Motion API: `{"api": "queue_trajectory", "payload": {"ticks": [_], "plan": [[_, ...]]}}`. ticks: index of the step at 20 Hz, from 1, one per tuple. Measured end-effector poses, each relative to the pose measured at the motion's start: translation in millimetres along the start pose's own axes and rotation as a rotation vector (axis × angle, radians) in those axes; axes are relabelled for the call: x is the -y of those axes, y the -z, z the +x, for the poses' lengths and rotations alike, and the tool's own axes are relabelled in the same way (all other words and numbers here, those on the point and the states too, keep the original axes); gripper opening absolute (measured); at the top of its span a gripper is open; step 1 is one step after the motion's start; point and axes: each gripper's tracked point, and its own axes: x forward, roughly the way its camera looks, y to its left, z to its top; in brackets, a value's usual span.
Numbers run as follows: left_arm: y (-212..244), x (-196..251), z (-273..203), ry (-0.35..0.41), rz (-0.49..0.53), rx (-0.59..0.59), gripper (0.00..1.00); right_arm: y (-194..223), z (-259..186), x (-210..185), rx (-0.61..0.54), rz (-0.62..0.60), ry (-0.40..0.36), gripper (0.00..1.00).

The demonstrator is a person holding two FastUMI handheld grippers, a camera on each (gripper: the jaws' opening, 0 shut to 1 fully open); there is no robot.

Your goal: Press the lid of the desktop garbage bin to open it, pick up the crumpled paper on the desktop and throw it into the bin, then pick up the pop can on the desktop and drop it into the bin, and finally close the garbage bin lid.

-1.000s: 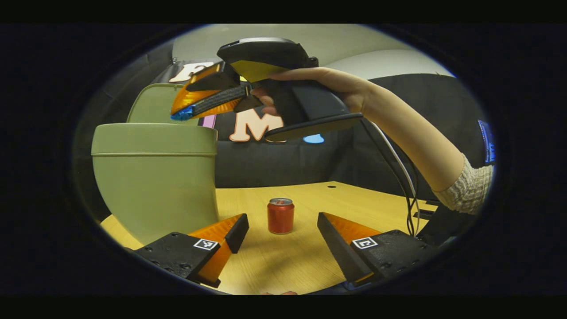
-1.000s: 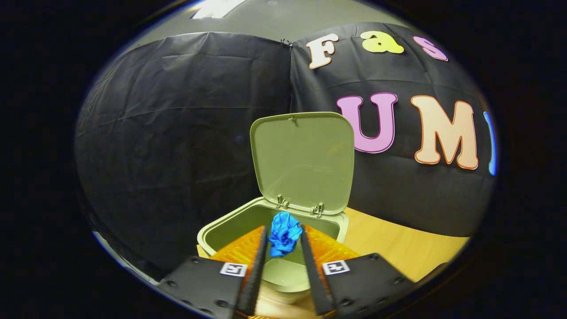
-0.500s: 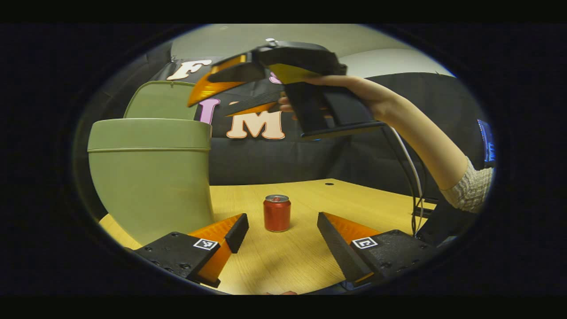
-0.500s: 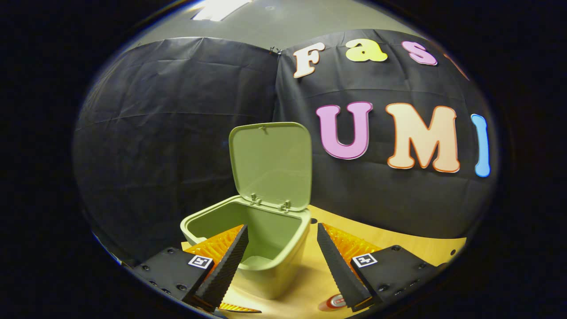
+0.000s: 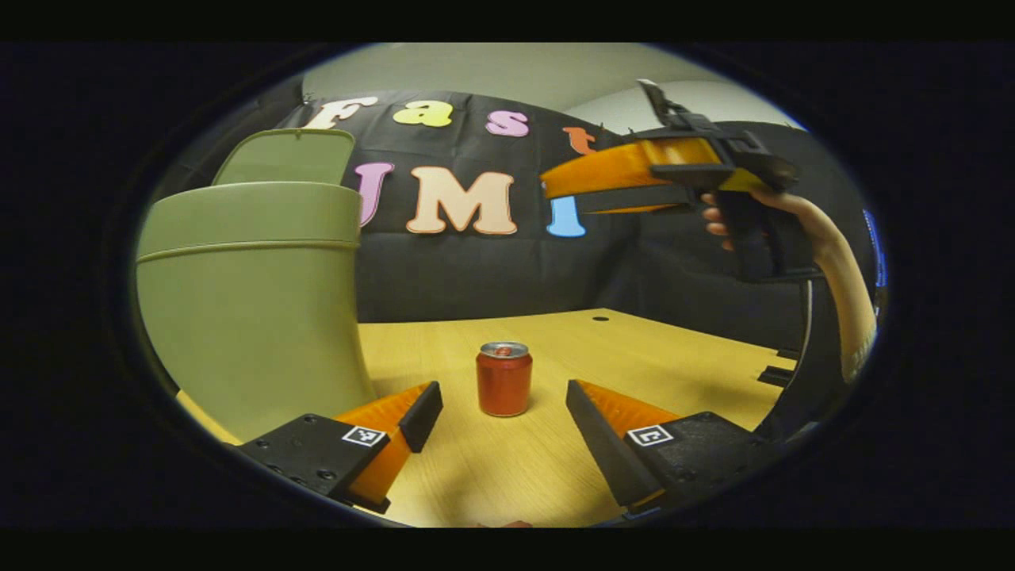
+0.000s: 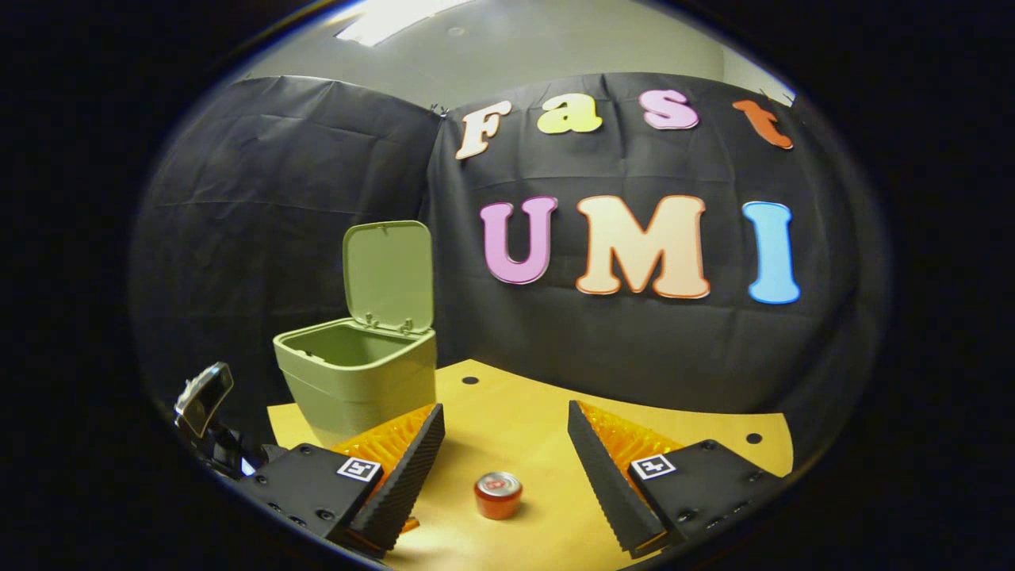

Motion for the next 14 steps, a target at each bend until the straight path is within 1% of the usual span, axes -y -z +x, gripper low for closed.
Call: {"api": "queue_trajectory", "payload": {"ticks": [2,4,7,8,10,14], "plan": [[2.4,2.1,17.1,-0.001,0.006,-0.018,0.94,20.3,-19.9,17.3,0.017,0.008,0.049,0.98],[7.8,-0.4,32.3,-0.023,0.015,-0.052,0.96,44.7,-38.4,27.1,0.014,0.028,0.08,1.0],[11.2,-4.8,54.9,-0.05,0.018,-0.069,0.94,78.0,-66.0,42.2,0.013,0.061,0.131,1.0],[13.7,-6.4,60.9,-0.053,0.019,-0.078,0.94,88.4,-73.6,47.0,0.011,0.07,0.15,0.98],[17.4,-8.9,72.1,-0.06,0.013,-0.094,0.94,104.6,-83.7,54.9,0.008,0.085,0.184,0.98],[20.3,-11.2,85.5,-0.074,0.015,-0.106,0.95,129.0,-97.8,65.1,0.005,0.075,0.235,0.98]]}}
